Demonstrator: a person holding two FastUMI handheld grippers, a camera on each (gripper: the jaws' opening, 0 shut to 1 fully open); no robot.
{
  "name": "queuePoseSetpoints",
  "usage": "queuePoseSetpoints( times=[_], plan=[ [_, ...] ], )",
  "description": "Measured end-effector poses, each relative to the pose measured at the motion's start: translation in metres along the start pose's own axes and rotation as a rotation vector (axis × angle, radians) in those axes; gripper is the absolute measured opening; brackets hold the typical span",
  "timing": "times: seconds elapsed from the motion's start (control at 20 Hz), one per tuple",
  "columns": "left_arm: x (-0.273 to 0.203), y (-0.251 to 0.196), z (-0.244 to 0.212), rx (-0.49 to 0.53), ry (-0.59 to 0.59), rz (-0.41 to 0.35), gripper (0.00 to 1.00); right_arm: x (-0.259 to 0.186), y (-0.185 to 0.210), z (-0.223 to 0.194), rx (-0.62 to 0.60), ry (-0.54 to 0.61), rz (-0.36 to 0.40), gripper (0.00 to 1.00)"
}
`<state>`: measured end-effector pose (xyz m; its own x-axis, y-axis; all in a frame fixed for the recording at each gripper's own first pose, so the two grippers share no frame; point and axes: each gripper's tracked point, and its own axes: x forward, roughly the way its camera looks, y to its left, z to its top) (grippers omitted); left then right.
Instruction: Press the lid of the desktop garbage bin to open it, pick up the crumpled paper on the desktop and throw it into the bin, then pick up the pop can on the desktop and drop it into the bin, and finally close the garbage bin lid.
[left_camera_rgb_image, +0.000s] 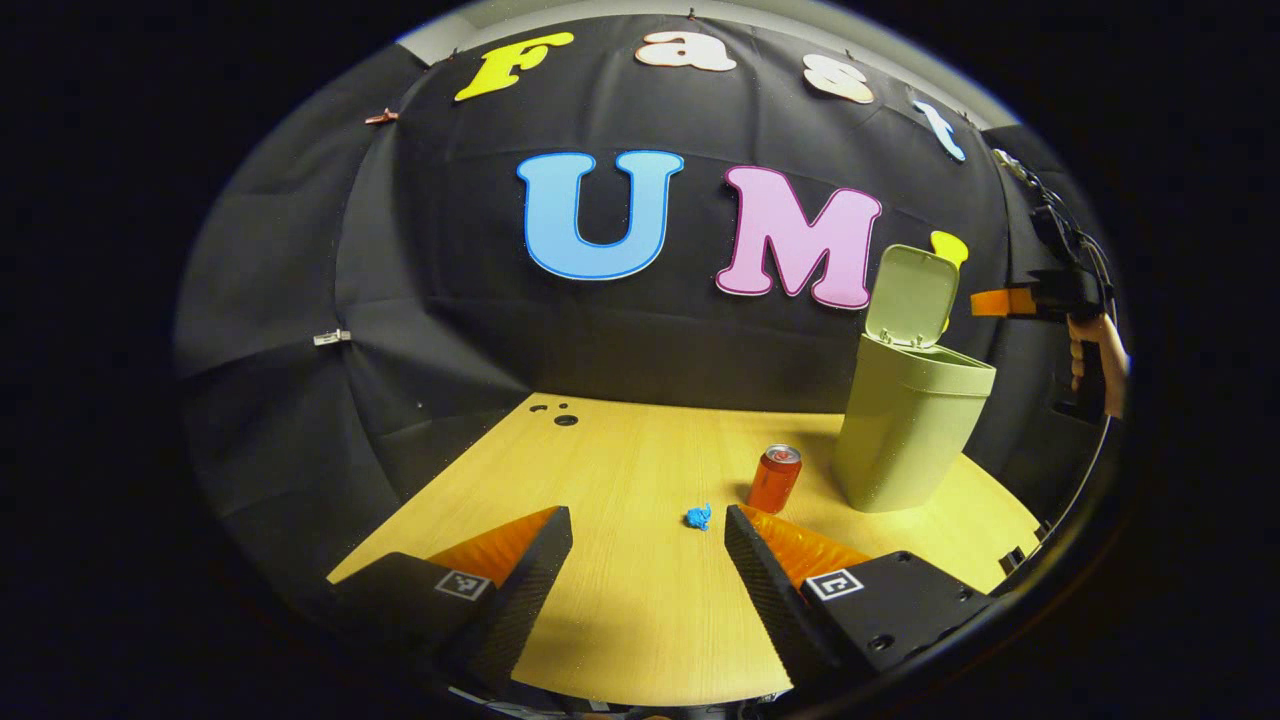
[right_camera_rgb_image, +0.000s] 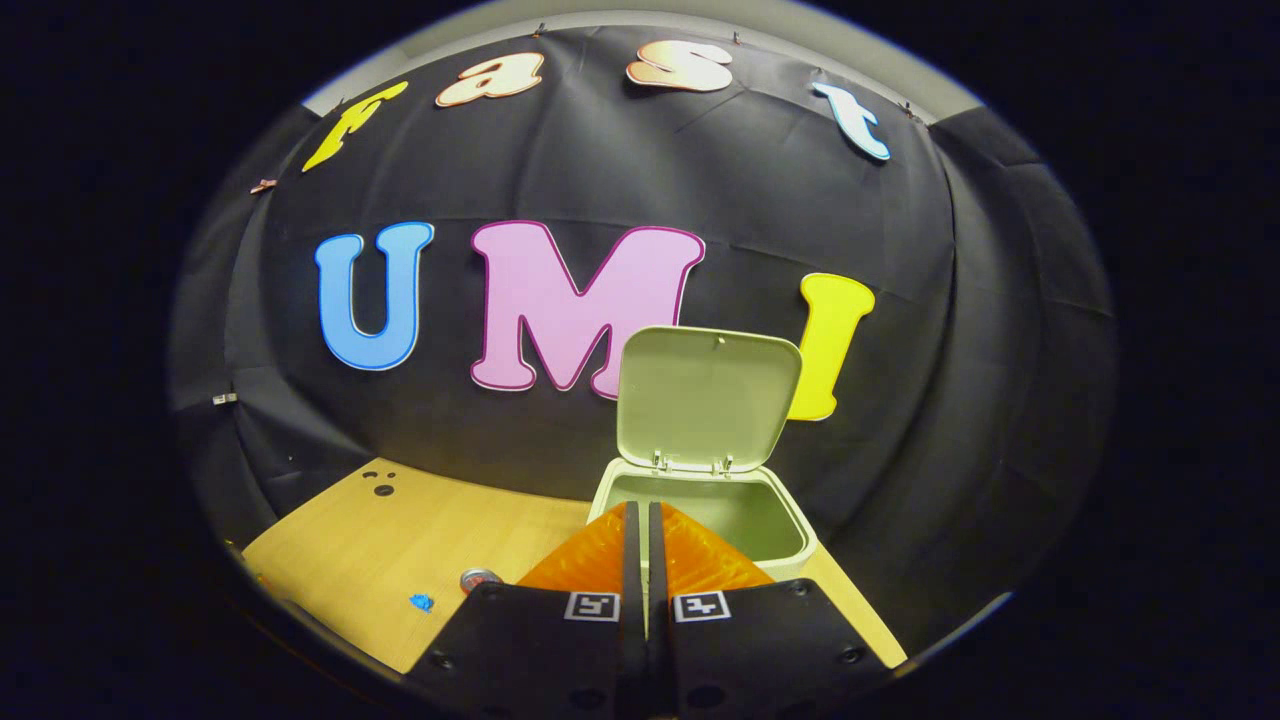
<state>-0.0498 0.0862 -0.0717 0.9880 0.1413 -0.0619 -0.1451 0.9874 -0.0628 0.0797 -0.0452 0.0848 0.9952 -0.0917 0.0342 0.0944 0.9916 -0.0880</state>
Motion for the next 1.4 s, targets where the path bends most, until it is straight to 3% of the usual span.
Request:
queuePoseSetpoints(
  times=[0.6, 0.65, 0.7, 0.8, 0.85, 0.9, 1.0, 1.2, 1.25, 1.3, 1.4],
  plan=[
    [0.057, -0.025, 0.003, -0.001, 0.047, -0.008, 0.99, -0.007, -0.004, -0.054, 0.076, 0.098, 0.044, 0.05],
    [0.063, -0.027, 0.005, -0.012, 0.047, -0.008, 0.99, -0.006, -0.007, -0.059, 0.073, 0.108, 0.042, 0.1],
    [0.07, -0.028, 0.006, -0.018, 0.048, -0.006, 0.99, -0.005, -0.01, -0.064, 0.071, 0.119, 0.032, 0.05],
    [0.083, -0.031, 0.005, -0.013, 0.056, -0.001, 0.99, -0.004, -0.013, -0.077, 0.084, 0.153, 0.036, 0.07],
    [0.091, -0.031, 0.004, -0.009, 0.061, 0.001, 0.99, -0.004, -0.012, -0.084, 0.093, 0.172, 0.045, 0.11],
    [0.098, -0.031, 0.002, -0.006, 0.068, 0.001, 0.99, -0.005, -0.012, -0.091, 0.096, 0.189, 0.055, 0.3],
    [0.113, -0.035, -0.005, -0.002, 0.099, -0.005, 0.99, -0.005, -0.014, -0.103, 0.082, 0.219, 0.07, 0.54],
    [0.14, -0.041, -0.015, 0.018, 0.131, -0.008, 0.99, -0.012, -0.014, -0.126, 0.059, 0.288, 0.111, 0.67],
    [0.148, -0.044, -0.018, 0.019, 0.142, -0.013, 0.98, -0.013, -0.013, -0.133, 0.058, 0.303, 0.119, 0.74],
    [0.156, -0.049, -0.024, 0.019, 0.153, -0.018, 0.99, -0.013, -0.012, -0.139, 0.059, 0.317, 0.126, 0.88],
    [0.173, -0.056, -0.035, 0.022, 0.178, -0.028, 1.0, -0.013, -0.01, -0.151, 0.053, 0.347, 0.137, 1.0]
  ],
)
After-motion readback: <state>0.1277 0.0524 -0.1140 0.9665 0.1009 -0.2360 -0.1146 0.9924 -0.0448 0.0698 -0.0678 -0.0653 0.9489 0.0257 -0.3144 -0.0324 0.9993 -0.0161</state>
